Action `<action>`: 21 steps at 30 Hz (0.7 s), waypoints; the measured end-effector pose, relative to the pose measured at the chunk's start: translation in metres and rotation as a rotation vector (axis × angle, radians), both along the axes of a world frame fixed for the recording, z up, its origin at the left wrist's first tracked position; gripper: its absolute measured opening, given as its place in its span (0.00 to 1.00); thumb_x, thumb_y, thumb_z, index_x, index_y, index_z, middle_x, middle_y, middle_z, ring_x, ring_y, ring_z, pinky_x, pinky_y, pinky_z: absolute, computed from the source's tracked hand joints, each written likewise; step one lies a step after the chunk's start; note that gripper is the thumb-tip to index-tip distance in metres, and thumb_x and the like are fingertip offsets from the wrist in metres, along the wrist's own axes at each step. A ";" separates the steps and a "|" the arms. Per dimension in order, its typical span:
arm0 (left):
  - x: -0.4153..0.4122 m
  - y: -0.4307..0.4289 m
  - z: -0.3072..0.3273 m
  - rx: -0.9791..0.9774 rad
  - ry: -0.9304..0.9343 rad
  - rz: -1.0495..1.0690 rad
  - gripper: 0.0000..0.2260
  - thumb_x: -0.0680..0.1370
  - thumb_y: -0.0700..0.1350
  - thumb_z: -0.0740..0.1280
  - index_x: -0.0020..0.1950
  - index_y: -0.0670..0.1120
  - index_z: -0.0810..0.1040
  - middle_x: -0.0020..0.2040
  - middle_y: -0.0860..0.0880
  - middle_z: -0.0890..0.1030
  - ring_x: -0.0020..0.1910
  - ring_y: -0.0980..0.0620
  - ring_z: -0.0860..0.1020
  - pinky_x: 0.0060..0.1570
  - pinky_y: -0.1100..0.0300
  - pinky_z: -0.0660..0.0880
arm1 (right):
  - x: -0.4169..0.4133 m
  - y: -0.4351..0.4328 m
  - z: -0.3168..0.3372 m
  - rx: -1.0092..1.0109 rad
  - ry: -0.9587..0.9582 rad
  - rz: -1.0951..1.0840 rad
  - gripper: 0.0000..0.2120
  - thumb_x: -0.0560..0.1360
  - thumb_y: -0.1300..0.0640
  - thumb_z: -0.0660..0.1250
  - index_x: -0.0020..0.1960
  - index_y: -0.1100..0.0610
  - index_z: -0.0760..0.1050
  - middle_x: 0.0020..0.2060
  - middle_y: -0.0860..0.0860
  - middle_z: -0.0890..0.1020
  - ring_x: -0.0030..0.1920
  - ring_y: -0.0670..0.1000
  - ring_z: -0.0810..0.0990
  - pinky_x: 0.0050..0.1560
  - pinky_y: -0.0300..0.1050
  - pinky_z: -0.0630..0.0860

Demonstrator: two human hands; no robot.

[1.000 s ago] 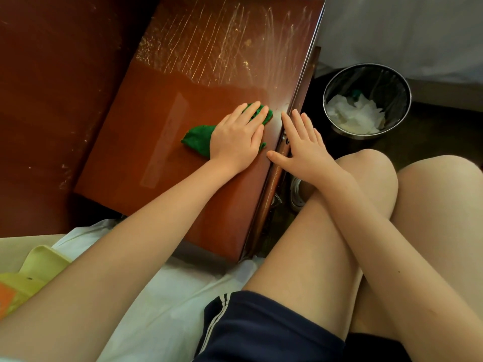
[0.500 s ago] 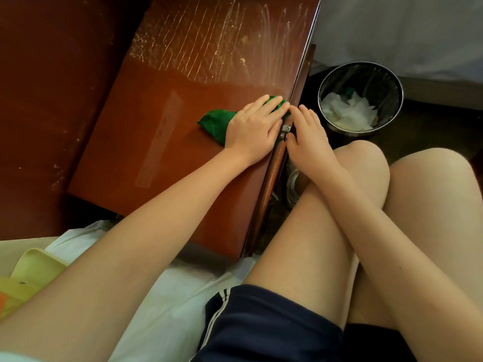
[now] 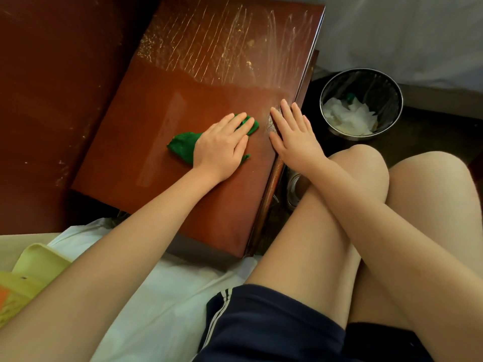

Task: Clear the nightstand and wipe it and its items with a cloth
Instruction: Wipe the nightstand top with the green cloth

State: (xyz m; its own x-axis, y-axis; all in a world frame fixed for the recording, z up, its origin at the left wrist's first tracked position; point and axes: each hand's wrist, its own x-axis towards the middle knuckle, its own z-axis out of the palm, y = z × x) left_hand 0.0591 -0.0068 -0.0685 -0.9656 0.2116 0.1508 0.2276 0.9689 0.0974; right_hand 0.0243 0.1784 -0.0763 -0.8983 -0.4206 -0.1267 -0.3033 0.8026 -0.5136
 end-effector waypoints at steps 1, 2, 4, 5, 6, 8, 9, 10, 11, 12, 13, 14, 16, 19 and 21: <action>-0.005 0.004 0.001 0.004 -0.011 0.046 0.18 0.81 0.48 0.56 0.70 0.49 0.71 0.69 0.49 0.73 0.69 0.47 0.70 0.62 0.52 0.70 | 0.000 -0.001 0.000 0.008 0.011 -0.004 0.25 0.83 0.51 0.50 0.77 0.54 0.49 0.77 0.53 0.47 0.76 0.54 0.42 0.73 0.48 0.41; -0.008 0.009 0.001 0.007 -0.016 0.086 0.18 0.81 0.47 0.56 0.70 0.49 0.71 0.69 0.49 0.72 0.69 0.47 0.69 0.63 0.52 0.69 | -0.001 -0.002 -0.001 0.015 0.020 -0.008 0.25 0.83 0.51 0.50 0.77 0.54 0.49 0.77 0.53 0.48 0.76 0.55 0.42 0.73 0.48 0.41; -0.013 0.015 0.001 0.008 -0.026 0.137 0.18 0.81 0.47 0.55 0.70 0.49 0.70 0.70 0.49 0.72 0.70 0.47 0.68 0.64 0.52 0.68 | -0.002 -0.004 -0.001 0.018 0.021 -0.015 0.25 0.83 0.51 0.50 0.77 0.54 0.49 0.77 0.54 0.48 0.76 0.55 0.42 0.73 0.48 0.41; -0.014 0.017 0.000 0.009 -0.025 0.145 0.18 0.81 0.47 0.55 0.70 0.49 0.71 0.69 0.49 0.72 0.69 0.47 0.69 0.64 0.52 0.68 | -0.002 -0.005 -0.001 0.014 0.014 -0.020 0.24 0.83 0.51 0.49 0.77 0.55 0.49 0.77 0.54 0.48 0.76 0.55 0.42 0.73 0.48 0.41; -0.014 0.018 0.000 0.008 -0.008 0.136 0.18 0.81 0.47 0.55 0.69 0.49 0.72 0.68 0.49 0.73 0.68 0.46 0.70 0.63 0.52 0.69 | -0.003 -0.006 0.000 0.011 0.006 -0.024 0.24 0.83 0.52 0.48 0.77 0.55 0.49 0.77 0.53 0.48 0.76 0.56 0.41 0.74 0.48 0.41; -0.012 0.015 -0.001 -0.001 0.039 0.064 0.17 0.80 0.47 0.56 0.67 0.48 0.74 0.66 0.48 0.76 0.66 0.46 0.73 0.60 0.52 0.72 | -0.003 -0.008 0.001 0.006 -0.001 -0.029 0.23 0.83 0.53 0.47 0.77 0.55 0.50 0.77 0.53 0.48 0.76 0.56 0.41 0.73 0.48 0.41; -0.010 0.013 -0.001 -0.004 0.052 0.014 0.17 0.80 0.47 0.57 0.66 0.48 0.75 0.65 0.48 0.77 0.65 0.46 0.74 0.60 0.52 0.72 | -0.004 -0.009 0.001 0.007 -0.001 -0.034 0.23 0.83 0.53 0.47 0.77 0.55 0.50 0.77 0.53 0.48 0.76 0.56 0.41 0.73 0.48 0.41; -0.007 0.011 -0.001 -0.011 0.060 -0.039 0.17 0.79 0.47 0.57 0.66 0.48 0.76 0.64 0.48 0.77 0.64 0.46 0.75 0.59 0.53 0.72 | -0.004 -0.009 0.001 0.010 -0.002 -0.038 0.23 0.83 0.53 0.47 0.77 0.55 0.50 0.77 0.53 0.48 0.76 0.56 0.41 0.73 0.48 0.41; -0.004 0.009 -0.001 -0.021 0.068 -0.092 0.17 0.79 0.47 0.57 0.65 0.48 0.77 0.63 0.48 0.78 0.63 0.46 0.75 0.59 0.53 0.72 | -0.004 -0.009 0.001 0.011 -0.007 -0.040 0.23 0.83 0.53 0.46 0.77 0.54 0.50 0.77 0.53 0.48 0.76 0.55 0.41 0.73 0.48 0.40; 0.001 0.007 0.000 -0.033 0.076 -0.142 0.16 0.79 0.47 0.58 0.65 0.48 0.77 0.63 0.48 0.78 0.63 0.46 0.75 0.59 0.54 0.72 | -0.004 -0.009 0.001 0.012 -0.012 -0.040 0.23 0.83 0.53 0.46 0.77 0.54 0.50 0.77 0.53 0.48 0.76 0.55 0.41 0.73 0.49 0.41; 0.007 0.005 0.000 -0.043 0.078 -0.189 0.16 0.79 0.47 0.58 0.65 0.48 0.77 0.64 0.49 0.78 0.63 0.47 0.75 0.60 0.54 0.72 | -0.005 -0.010 0.001 0.012 -0.017 -0.038 0.23 0.83 0.53 0.47 0.77 0.54 0.50 0.77 0.53 0.48 0.76 0.55 0.41 0.74 0.49 0.41; 0.013 0.003 0.001 -0.048 0.075 -0.229 0.16 0.80 0.47 0.59 0.65 0.49 0.76 0.64 0.49 0.77 0.64 0.47 0.75 0.60 0.54 0.72 | -0.005 -0.009 0.001 0.009 -0.022 -0.036 0.23 0.83 0.53 0.47 0.77 0.54 0.50 0.77 0.53 0.48 0.76 0.55 0.41 0.74 0.49 0.41; 0.028 -0.002 0.001 -0.047 0.059 -0.291 0.16 0.80 0.47 0.59 0.66 0.50 0.75 0.65 0.50 0.76 0.65 0.47 0.74 0.61 0.54 0.71 | -0.005 -0.008 0.003 0.004 -0.024 -0.033 0.23 0.83 0.53 0.47 0.77 0.54 0.51 0.77 0.53 0.48 0.76 0.56 0.42 0.74 0.49 0.41; 0.053 -0.013 0.002 -0.033 0.044 -0.353 0.16 0.80 0.46 0.60 0.67 0.50 0.75 0.66 0.50 0.76 0.65 0.47 0.73 0.62 0.54 0.70 | -0.006 -0.003 0.004 0.017 -0.005 -0.028 0.22 0.83 0.53 0.47 0.77 0.51 0.52 0.77 0.51 0.49 0.76 0.54 0.43 0.73 0.49 0.41; 0.067 -0.022 0.002 -0.024 0.049 -0.358 0.16 0.80 0.46 0.60 0.66 0.50 0.75 0.66 0.50 0.76 0.65 0.48 0.73 0.62 0.55 0.69 | -0.008 0.002 0.004 0.026 -0.002 -0.016 0.21 0.84 0.52 0.46 0.77 0.49 0.53 0.77 0.49 0.50 0.77 0.52 0.44 0.73 0.48 0.40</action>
State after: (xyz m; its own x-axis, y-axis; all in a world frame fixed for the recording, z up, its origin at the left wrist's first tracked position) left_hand 0.1266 -0.0286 -0.0666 -0.8215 0.5392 0.1856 0.5567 0.8288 0.0563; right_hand 0.0161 0.1807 -0.0723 -0.9048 -0.4027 -0.1386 -0.2895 0.8203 -0.4933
